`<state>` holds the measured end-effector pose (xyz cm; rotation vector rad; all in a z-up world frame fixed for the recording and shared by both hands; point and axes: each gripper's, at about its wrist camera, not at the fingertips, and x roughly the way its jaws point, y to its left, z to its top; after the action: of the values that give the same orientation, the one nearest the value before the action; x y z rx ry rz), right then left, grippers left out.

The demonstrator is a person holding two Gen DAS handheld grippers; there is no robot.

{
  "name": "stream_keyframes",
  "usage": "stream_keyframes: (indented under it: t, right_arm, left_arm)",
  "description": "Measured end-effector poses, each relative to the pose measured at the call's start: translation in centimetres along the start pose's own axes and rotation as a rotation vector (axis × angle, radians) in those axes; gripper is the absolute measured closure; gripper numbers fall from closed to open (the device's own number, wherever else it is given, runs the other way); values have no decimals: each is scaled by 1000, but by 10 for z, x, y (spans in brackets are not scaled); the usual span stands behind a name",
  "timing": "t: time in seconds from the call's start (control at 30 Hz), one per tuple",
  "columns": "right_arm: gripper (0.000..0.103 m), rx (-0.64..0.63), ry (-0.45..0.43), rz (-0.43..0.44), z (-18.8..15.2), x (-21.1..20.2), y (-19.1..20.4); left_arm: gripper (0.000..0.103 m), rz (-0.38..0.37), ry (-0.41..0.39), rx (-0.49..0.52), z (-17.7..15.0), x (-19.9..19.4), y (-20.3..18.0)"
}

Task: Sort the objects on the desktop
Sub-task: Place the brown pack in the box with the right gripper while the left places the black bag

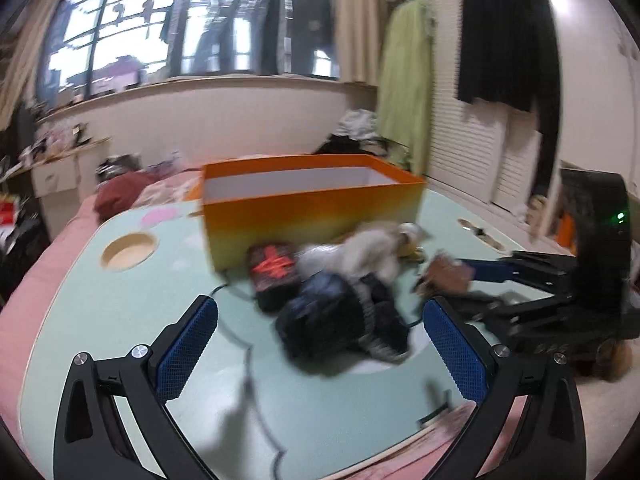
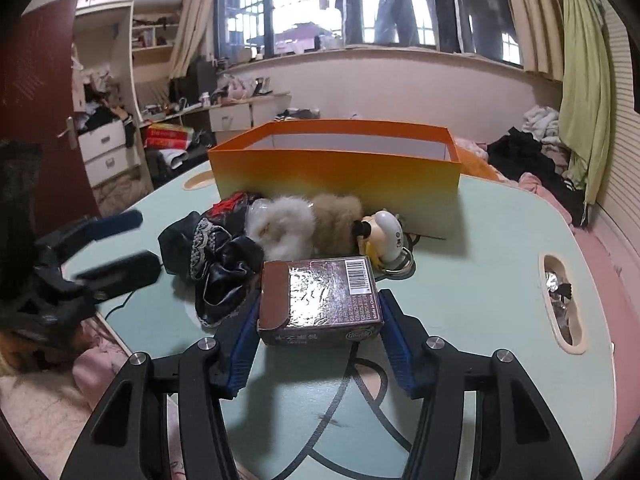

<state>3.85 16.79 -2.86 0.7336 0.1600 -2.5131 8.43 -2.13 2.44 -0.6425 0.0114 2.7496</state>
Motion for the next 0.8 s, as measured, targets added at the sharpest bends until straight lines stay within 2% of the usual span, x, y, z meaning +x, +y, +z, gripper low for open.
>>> stream_keyframes:
  t: [0.1, 0.17, 0.2, 0.27, 0.4, 0.5, 0.63, 0.7, 0.73, 0.77, 0.8]
  right_arm:
    - [47, -9, -1, -1, 0, -1, 1]
    - [47, -9, -4, -4, 0, -2, 2]
    - [47, -6, -6, -5, -1, -2, 0]
    - [47, 5, -13, -9, 0, -4, -2]
    - [47, 19, -37, -31, 3, -11, -5]
    - [47, 19, -72, -33, 17, -22, -8]
    - [47, 77, -117, 14, 63, -28, -20]
    - [46, 94, -137, 37, 92, -22, -25]
    - [46, 103, -151, 38, 110, -13, -29]
    - [46, 106, -153, 26, 120, -7, -30]
    - [42, 107, -136, -6, 134, 8, -33]
  left_arm:
    - [8, -69, 112, 10, 8, 26, -4]
    - [40, -50, 210, -3, 2, 46, -2]
    - [42, -55, 214, -21, -2, 47, 0]
    - [54, -69, 189, -30, -2, 41, 3]
    - [55, -45, 153, -6, 8, 27, 6]
    - [55, -31, 78, -40, 33, 9, 20]
    - [55, 12, -27, -57, 84, 0, 33]
    - [55, 27, 2, -86, 111, 14, 38]
    - [49, 34, 21, -107, 119, 22, 40]
    - [39, 28, 40, -136, 129, 35, 44]
    - [32, 17, 43, -152, 132, 44, 49]
